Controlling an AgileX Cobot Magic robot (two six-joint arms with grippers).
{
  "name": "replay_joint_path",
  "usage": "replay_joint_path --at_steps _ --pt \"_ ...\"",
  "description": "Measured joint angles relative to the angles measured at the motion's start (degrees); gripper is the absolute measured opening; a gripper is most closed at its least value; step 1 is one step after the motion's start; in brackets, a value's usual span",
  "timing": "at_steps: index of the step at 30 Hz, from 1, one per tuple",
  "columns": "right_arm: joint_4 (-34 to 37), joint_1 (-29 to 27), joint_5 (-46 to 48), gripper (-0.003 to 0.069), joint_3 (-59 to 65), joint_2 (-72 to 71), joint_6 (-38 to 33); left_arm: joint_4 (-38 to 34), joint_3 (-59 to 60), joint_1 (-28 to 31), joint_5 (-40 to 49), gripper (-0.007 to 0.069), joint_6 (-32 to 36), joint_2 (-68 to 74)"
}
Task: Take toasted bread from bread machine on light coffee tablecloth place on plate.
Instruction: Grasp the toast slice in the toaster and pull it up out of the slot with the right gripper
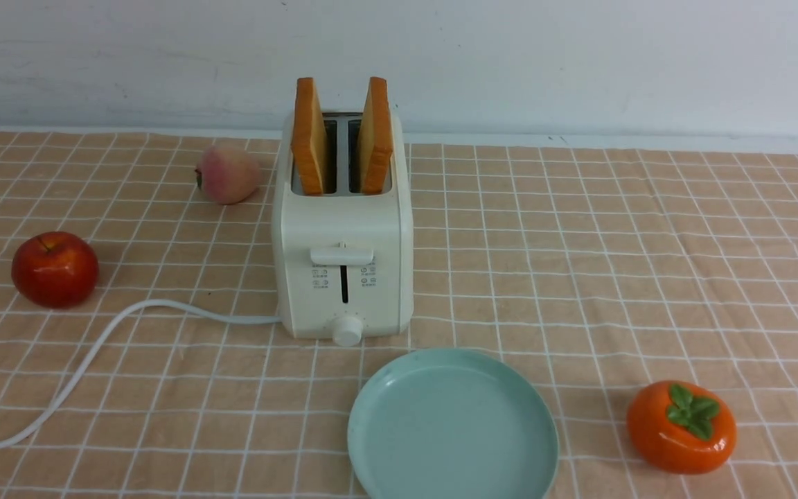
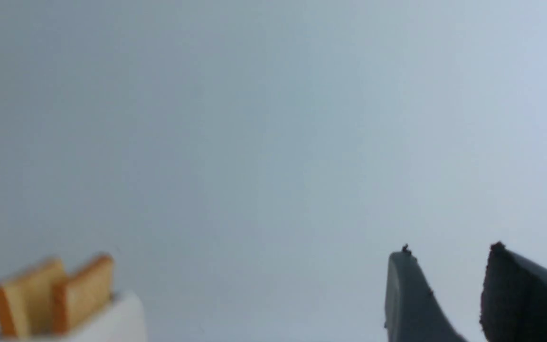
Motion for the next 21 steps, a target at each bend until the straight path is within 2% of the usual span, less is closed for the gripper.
replay_joint_path --at_steps 3,6,8,12,13,15,16,18,21 --pt "1.09 0.00 -4.71 0.0240 -0.10 0.00 7.02 -0.07 0.00 0.00 -3.58 0.0238 -0.12 0.00" --pt "3.17 0.00 -2.73 0.0240 -2.11 0.00 10.84 0.12 -1.37 0.00 -3.71 0.0238 -0.07 0.00" --pt "4.52 0.00 1.70 0.0240 -6.50 0.08 12.28 2.17 -5.43 0.00 -2.15 0.0238 1.38 0.00" --pt "5.67 0.00 13.34 0.0240 -19.78 4.78 12.62 7.69 -16.88 0.00 2.45 0.0238 9.68 2.51" --pt "5.67 0.00 13.87 0.0240 -20.46 5.18 12.66 7.88 -17.55 0.00 2.81 0.0238 9.68 2.87" --pt "5.73 0.00 20.38 0.0240 -29.28 10.23 12.66 9.88 -26.03 0.00 8.77 0.0238 14.90 8.66" --pt "5.69 0.00 20.95 0.0240 -30.03 10.67 12.66 10.02 -27.52 0.00 10.03 0.0238 15.26 9.81" --pt "3.71 0.00 28.46 0.0240 -40.09 16.55 12.66 11.63 -36.58 0.00 20.00 0.0238 19.46 17.26" --pt "0.95 0.00 39.55 0.0240 -50.43 22.86 12.66 13.16 -46.85 0.00 32.31 0.0238 21.55 26.68"
